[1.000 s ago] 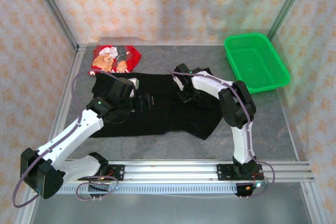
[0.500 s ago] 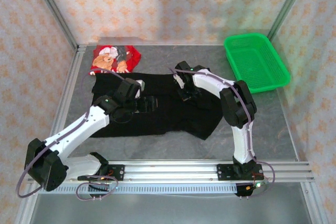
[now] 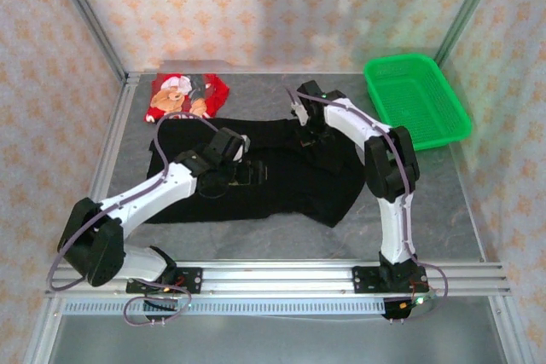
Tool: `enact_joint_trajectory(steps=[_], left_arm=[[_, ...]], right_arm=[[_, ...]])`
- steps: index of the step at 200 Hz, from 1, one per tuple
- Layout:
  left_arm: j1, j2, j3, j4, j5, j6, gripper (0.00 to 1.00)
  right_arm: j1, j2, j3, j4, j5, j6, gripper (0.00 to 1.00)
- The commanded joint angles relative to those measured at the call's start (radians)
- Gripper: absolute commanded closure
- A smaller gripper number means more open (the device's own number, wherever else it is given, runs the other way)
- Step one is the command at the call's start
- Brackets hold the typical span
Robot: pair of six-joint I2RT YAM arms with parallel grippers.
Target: Fold and stack the t-shirts
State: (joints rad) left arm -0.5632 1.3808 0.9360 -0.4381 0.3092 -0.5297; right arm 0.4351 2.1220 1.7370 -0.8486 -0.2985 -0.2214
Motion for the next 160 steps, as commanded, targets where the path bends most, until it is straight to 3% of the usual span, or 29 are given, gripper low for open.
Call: enact_joint_trajectory(steps=[1, 160], left_arm=[[-0.006, 0.036, 0.059, 0.045, 0.023, 0.000, 0.24], [-0.026, 0.328, 0.260, 0.149, 0.137, -0.056, 0.27]], right_arm=[[-0.015, 0.045, 0.047, -0.059, -0.017, -0.004, 1.00], [-0.052, 0.201, 0.285, -0.116, -0.015, 0.024, 0.99]])
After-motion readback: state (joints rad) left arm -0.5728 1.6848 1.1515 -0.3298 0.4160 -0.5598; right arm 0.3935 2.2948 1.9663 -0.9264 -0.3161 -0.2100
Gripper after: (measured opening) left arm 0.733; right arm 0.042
